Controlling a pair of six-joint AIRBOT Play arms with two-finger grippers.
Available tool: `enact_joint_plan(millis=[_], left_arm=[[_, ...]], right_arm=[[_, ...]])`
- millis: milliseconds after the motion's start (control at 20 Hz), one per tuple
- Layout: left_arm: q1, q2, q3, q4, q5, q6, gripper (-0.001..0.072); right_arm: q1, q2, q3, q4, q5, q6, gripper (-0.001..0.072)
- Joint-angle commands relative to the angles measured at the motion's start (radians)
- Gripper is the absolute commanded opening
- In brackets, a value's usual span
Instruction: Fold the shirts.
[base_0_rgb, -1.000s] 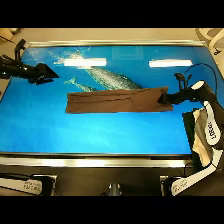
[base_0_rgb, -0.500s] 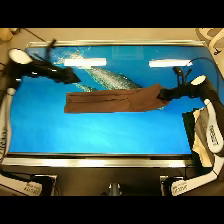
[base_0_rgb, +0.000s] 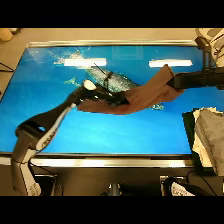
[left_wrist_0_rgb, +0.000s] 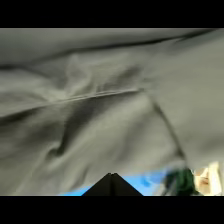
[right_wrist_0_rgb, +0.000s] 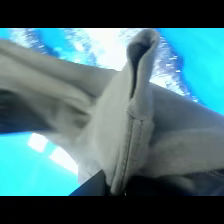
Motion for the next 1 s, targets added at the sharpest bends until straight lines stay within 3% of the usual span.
enact_joint_plan(millis=[0, 150, 350, 500, 700, 950], left_arm=[[-0.111, -0.084, 0.001, -0.18, 0.104, 0.003, 0.003], [-0.161, -0.114, 0.002, -0.291, 0.174, 0.004, 0.003], [-0.127, -0.1, 0.002, -0.282, 0.164, 0.056, 0.0027], [-0.03, 0.024, 0.002, -0.074, 0.145, 0.063, 0.0026], [0.158, 0.279, 0.002, 0.166, 0.073, 0.063, 0.0026], [0.371, 0.579, 0.002, 0.206, 0.023, 0.063, 0.0028]], right_arm=[[0.0, 0.105, 0.001, -0.032, 0.117, 0.022, 0.003], [0.0, 0.138, 0.001, -0.045, 0.159, 0.026, 0.0031], [0.001, 0.142, 0.0, -0.065, 0.141, 0.034, 0.0031], [0.036, 0.095, 0.0, -0.056, 0.07, 0.047, 0.003], [0.228, -0.06, 0.0, -0.024, -0.1, 0.048, 0.003], [0.475, -0.323, 0.001, 0.079, -0.334, 0.043, 0.0031]])
